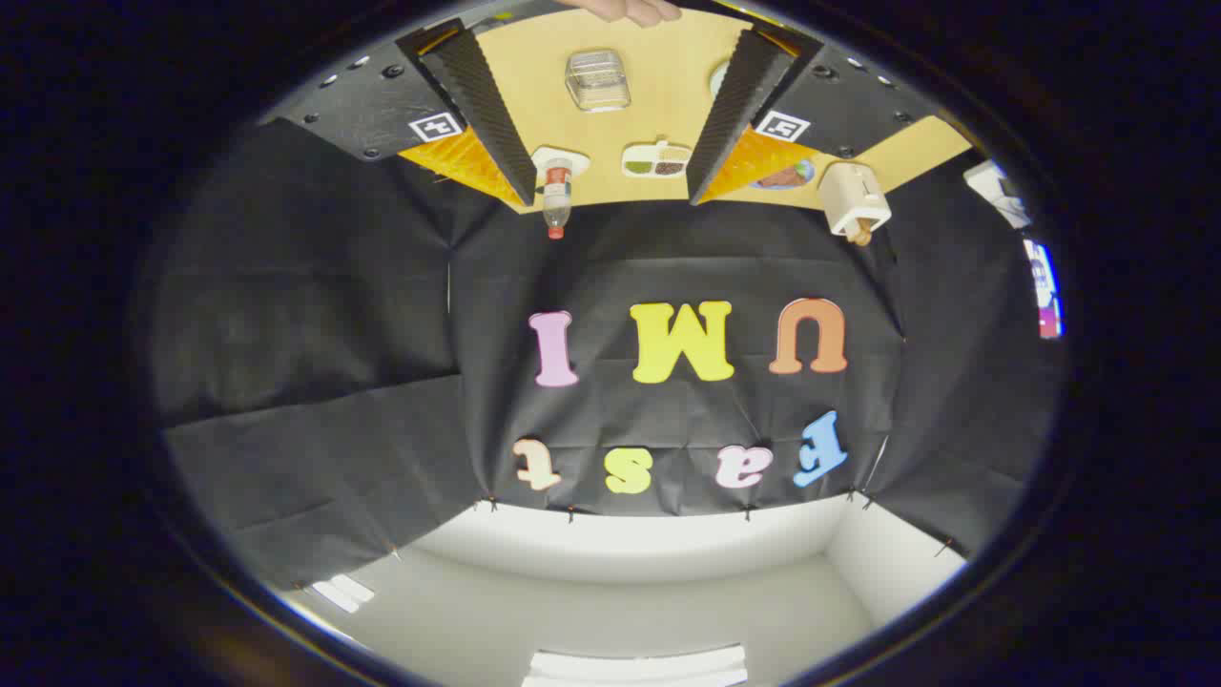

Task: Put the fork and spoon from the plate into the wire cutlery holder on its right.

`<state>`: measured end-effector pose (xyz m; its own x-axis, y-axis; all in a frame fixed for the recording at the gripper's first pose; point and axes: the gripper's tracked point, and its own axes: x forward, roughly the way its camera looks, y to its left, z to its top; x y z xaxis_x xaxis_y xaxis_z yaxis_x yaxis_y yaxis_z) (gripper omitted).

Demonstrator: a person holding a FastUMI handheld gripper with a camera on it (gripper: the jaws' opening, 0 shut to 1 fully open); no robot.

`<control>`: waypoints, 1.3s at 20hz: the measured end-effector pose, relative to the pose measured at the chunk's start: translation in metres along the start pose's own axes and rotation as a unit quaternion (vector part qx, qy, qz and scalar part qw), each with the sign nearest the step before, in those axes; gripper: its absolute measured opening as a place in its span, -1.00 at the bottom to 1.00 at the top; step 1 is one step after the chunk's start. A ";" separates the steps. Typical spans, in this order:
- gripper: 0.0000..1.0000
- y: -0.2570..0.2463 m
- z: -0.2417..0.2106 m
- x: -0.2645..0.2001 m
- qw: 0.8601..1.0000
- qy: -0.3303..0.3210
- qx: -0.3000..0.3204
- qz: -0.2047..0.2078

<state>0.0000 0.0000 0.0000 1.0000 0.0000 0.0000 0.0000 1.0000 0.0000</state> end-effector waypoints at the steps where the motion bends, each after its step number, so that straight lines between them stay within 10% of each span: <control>1: 0.90 0.007 0.001 -0.007 1.000 -0.005 -0.012 -0.001; 13: 0.90 0.079 -0.003 -0.057 0.998 -0.001 -0.004 0.070; 26: 0.91 0.129 -0.062 0.003 0.993 0.074 -0.025 0.087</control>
<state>0.0032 0.1290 -0.0620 0.9738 0.1700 -0.1511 -0.1775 0.9834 -0.0372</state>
